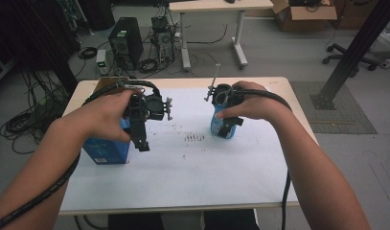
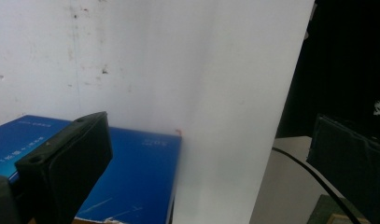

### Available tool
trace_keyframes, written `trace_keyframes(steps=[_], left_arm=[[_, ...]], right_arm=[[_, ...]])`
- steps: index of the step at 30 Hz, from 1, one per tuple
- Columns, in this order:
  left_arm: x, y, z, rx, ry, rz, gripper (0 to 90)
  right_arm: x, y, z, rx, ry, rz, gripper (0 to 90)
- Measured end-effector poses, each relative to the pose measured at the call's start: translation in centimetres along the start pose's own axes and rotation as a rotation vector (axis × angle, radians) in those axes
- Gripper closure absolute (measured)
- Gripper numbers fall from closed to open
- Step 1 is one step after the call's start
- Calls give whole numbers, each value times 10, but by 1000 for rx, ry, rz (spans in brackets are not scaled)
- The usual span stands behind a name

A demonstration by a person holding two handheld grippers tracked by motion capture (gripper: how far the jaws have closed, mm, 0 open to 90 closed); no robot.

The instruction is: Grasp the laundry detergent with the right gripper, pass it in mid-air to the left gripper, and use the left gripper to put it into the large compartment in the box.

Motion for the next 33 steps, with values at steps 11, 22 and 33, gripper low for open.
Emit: trace_keyframes(steps=[11, 22, 33], left_arm=[[-1, 2, 2, -4, -4, 3, 2], [-2, 4, 2, -7, -2, 4, 2], [-2, 5, 2, -14, 0, 1, 2]], right_arm=[[1, -11, 3, 2, -6, -23, 40], [-2, -41, 1, -22, -25, -36, 39], [-6, -72, -6, -67, -30, -63, 41]])
Point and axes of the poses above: each handheld gripper's, and its own axes: x roughly backward along the jaws, y roughly out of its top, z roughly to its left, the point moved 6 cm from there along -x, roughly forward along the jaws
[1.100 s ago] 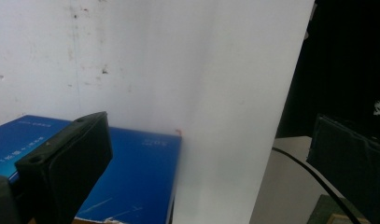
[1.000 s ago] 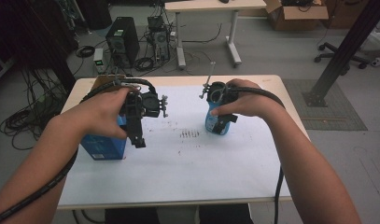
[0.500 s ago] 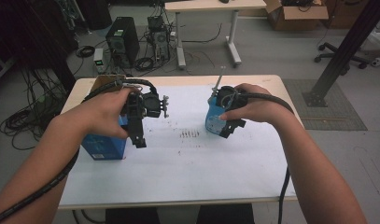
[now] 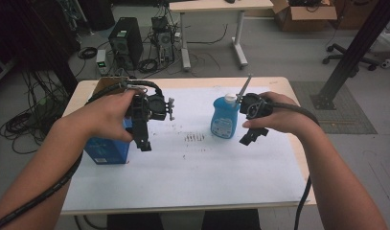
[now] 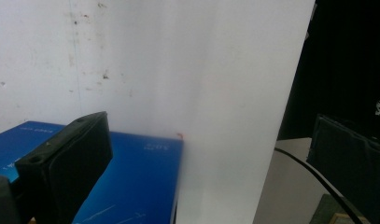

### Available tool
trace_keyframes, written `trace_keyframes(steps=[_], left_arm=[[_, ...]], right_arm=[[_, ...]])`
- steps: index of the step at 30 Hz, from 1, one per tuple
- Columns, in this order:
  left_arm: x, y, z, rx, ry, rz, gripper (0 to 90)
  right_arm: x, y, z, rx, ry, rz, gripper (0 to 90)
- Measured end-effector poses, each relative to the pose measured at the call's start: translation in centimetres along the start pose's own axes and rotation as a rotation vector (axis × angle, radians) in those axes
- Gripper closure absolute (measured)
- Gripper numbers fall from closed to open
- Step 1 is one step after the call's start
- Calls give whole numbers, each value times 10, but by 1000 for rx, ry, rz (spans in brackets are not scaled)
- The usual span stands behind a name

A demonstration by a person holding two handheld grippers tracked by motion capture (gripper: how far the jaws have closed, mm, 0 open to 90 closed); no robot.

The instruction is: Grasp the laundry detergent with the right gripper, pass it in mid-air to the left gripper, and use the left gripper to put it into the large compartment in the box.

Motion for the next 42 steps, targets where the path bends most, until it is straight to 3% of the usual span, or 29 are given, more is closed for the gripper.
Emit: trace_keyframes(steps=[11, 22, 33, 42], left_arm=[[-3, -2, 0, 0, -3, 3, 2], [-1, -4, 0, 8, 5, 5, 2], [-1, -4, -1, 8, 4, 11, 2], [-3, -6, 0, 6, 0, 11, 2]], right_arm=[[-19, -22, -19, -58, 10, -52, 44], [-38, -39, -42, -94, -17, -167, 44], [-55, -41, -58, -137, -7, -287, 42], [-63, -35, -66, -130, -12, -384, 38]])
Point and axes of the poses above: each handheld gripper's, and its own axes: x roughly backward along the jaws, y roughly out of its top, z roughly to its left, the point moved 6 cm from there along -x, roughly forward along the jaws
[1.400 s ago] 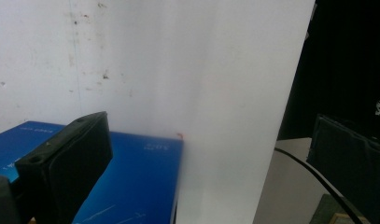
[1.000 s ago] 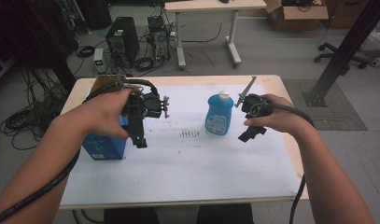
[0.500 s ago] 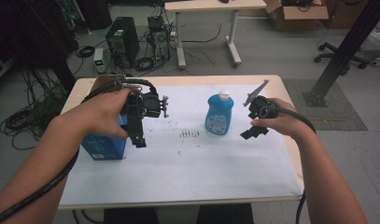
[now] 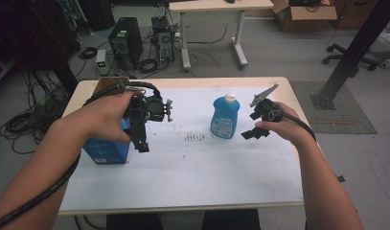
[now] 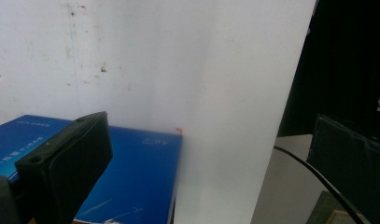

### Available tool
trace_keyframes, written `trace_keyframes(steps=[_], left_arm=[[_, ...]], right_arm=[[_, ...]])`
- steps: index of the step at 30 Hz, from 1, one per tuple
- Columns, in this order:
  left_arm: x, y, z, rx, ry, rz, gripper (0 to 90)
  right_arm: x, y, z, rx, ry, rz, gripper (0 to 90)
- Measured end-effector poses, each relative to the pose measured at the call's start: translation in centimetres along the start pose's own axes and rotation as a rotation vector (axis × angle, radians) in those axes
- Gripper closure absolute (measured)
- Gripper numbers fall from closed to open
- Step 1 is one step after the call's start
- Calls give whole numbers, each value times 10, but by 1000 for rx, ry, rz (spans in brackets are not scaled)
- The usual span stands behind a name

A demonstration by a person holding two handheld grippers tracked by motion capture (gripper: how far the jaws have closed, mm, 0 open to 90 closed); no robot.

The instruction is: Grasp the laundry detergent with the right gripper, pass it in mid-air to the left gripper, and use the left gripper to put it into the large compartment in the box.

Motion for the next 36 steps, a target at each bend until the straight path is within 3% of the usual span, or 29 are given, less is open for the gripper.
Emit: trace_keyframes(steps=[4, 10, 36], left_arm=[[0, -1, 1, 1, 0, -3, 2], [-1, -1, 1, 4, -3, 0, 2], [-1, 3, 0, -6, -3, -4, 2]], right_arm=[[-3, 1, -1, 6, 3, -20, 38], [-7, 3, -2, 19, 27, -102, 36], [-24, 7, 3, 32, 75, -229, 27]])
Point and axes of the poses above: each handheld gripper's, and its own axes: x roughly backward along the jaws, y roughly out of its top, z roughly to its left, the point moved 6 cm from there along -x, roughly forward along the jaws
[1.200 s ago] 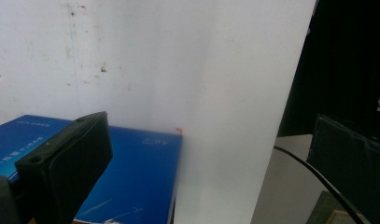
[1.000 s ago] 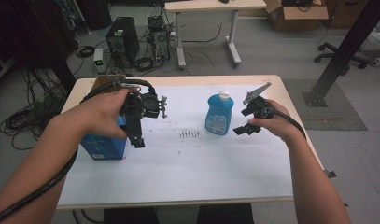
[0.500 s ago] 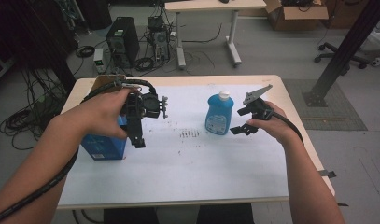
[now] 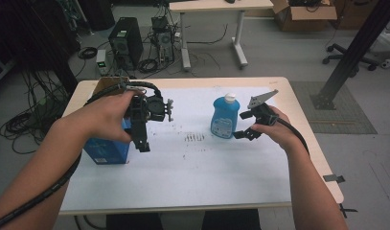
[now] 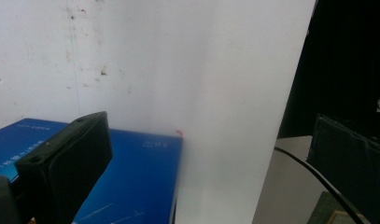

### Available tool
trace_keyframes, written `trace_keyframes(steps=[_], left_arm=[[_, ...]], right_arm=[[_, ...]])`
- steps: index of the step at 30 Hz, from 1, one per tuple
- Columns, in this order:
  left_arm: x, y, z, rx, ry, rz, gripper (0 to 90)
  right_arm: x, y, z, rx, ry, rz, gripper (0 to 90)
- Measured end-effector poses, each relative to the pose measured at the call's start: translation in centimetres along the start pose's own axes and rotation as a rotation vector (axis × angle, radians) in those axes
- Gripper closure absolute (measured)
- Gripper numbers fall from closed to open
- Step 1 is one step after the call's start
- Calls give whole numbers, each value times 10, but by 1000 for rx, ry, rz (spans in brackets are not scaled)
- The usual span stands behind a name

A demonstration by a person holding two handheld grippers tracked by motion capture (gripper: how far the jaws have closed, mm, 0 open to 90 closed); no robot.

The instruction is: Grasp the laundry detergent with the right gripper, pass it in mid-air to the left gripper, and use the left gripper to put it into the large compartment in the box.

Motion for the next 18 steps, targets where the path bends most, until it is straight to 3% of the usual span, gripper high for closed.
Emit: trace_keyframes(steps=[11, 18], left_arm=[[1, 1, 0, -4, 3, -2, 2], [2, 0, -1, -2, 7, -6, 2]], right_arm=[[-7, 0, -3, -14, -4, -47, 24], [-15, 2, -8, -12, -38, -90, 19]])
Point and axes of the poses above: each handheld gripper's, and its own axes: x roughly backward along the jaws, y roughly out of its top, z roughly to its left, the point moved 6 cm from there along -x, roughly forward along the jaws
